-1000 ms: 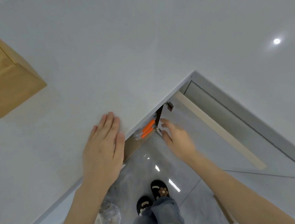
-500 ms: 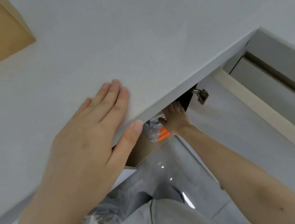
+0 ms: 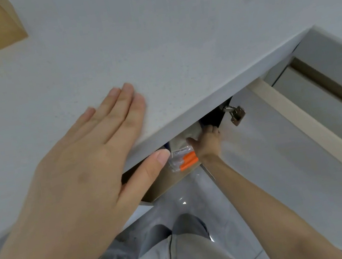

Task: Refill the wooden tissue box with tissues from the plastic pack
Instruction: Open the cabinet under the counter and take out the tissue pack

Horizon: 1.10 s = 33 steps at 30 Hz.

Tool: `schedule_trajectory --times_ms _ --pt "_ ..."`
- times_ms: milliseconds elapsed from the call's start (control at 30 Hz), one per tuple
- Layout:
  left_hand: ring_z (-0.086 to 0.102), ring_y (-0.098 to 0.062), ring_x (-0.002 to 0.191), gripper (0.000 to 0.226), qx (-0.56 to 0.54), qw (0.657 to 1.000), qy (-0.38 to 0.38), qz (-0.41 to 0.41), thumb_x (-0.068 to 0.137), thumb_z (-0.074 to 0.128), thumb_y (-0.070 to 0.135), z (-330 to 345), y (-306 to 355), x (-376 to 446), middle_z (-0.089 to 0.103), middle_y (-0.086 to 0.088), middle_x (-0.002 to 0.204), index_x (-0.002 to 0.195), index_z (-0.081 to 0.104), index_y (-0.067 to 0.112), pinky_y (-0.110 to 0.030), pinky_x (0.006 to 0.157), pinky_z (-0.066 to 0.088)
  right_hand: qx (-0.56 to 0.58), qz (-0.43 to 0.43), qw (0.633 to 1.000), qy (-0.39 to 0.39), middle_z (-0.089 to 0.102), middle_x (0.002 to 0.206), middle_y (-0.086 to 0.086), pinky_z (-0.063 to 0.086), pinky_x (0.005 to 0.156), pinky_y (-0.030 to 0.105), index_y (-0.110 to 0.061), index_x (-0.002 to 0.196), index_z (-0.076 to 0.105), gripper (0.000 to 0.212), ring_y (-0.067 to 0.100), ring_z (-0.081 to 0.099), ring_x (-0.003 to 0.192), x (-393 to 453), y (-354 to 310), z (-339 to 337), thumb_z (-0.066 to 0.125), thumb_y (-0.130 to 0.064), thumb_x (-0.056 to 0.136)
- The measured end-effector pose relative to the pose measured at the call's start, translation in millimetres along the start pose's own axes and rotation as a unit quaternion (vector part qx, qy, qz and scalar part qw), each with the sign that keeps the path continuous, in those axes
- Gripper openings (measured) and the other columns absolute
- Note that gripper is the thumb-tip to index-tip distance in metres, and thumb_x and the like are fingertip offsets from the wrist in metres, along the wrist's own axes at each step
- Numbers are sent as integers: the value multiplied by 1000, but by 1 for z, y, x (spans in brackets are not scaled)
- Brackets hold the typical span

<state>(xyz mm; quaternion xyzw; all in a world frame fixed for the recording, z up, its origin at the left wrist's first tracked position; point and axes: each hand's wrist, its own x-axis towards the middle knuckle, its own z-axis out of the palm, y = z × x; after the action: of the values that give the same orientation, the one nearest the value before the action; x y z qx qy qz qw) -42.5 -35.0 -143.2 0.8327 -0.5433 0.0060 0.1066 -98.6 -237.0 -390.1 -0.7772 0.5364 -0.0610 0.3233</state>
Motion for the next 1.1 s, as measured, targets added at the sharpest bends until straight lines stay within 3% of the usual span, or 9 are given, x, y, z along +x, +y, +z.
schedule_trajectory --times_ms 133,233,400,533,600,700,767,867,1100 --pt "21 -11 134 62 -8 1000 -8 2 88 33 44 -8 6 -1 32 -7 146 138 32 7 -33 109 28 81 100 988 -85 57 120 19 47 85 34 2 126 39 68 33 55 110 6 -8 -8 74 -25 74" --pt "16 -7 136 69 -20 999 -34 -18 90 19 55 -19 13 -1 25 -2 149 141 26 9 -24 112 5 109 108 980 -130 67 102 15 56 77 39 0 107 57 45 33 65 91 11 -16 -18 75 -18 70" --pt "20 -11 137 67 -1 997 -74 -22 89 22 51 -31 13 -2 32 -7 148 140 32 8 -28 110 5 284 178 921 -197 65 110 17 53 82 41 -7 90 64 19 36 62 101 -8 -27 -55 68 -5 72" --pt "27 -18 134 71 21 993 -112 -19 88 15 54 -44 14 3 35 -9 146 138 34 7 -28 112 18 337 181 893 -236 56 131 7 55 85 40 -5 126 52 53 22 61 94 -38 -36 -105 67 0 75" --pt "2 -12 137 83 -15 991 -132 -20 79 3 61 -49 16 7 8 -2 153 144 16 12 -32 111 3 341 188 888 -244 56 125 8 58 76 35 0 130 43 57 18 61 85 -52 -33 -125 66 1 77" --pt "-21 -4 132 93 -45 976 -213 -26 64 -10 61 -62 16 13 -19 7 148 145 -4 16 -18 106 -10 319 211 888 -255 60 118 9 54 89 44 -3 130 42 73 25 61 102 -76 -33 -164 77 -10 67" --pt "-16 -7 139 91 -47 970 -238 -23 68 -5 61 -64 15 15 -13 1 155 145 -3 15 -19 108 -8 291 214 887 -286 60 117 9 54 87 43 -8 130 44 82 25 61 101 -86 -29 -182 81 -18 58" --pt "-11 -11 143 70 -57 953 -296 -31 91 18 50 -74 15 20 -12 -2 156 145 -5 12 -22 114 -3 285 216 878 -319 64 100 9 56 68 28 -6 119 48 50 21 65 85 -110 -35 -219 71 -2 75" --pt "-12 -14 143 67 -151 924 -345 -59 94 38 31 -93 19 26 -13 -6 156 146 0 11 -31 117 0 225 148 862 -429 70 103 11 55 83 30 -2 110 60 35 24 66 95 -133 -50 -302 66 1 76"
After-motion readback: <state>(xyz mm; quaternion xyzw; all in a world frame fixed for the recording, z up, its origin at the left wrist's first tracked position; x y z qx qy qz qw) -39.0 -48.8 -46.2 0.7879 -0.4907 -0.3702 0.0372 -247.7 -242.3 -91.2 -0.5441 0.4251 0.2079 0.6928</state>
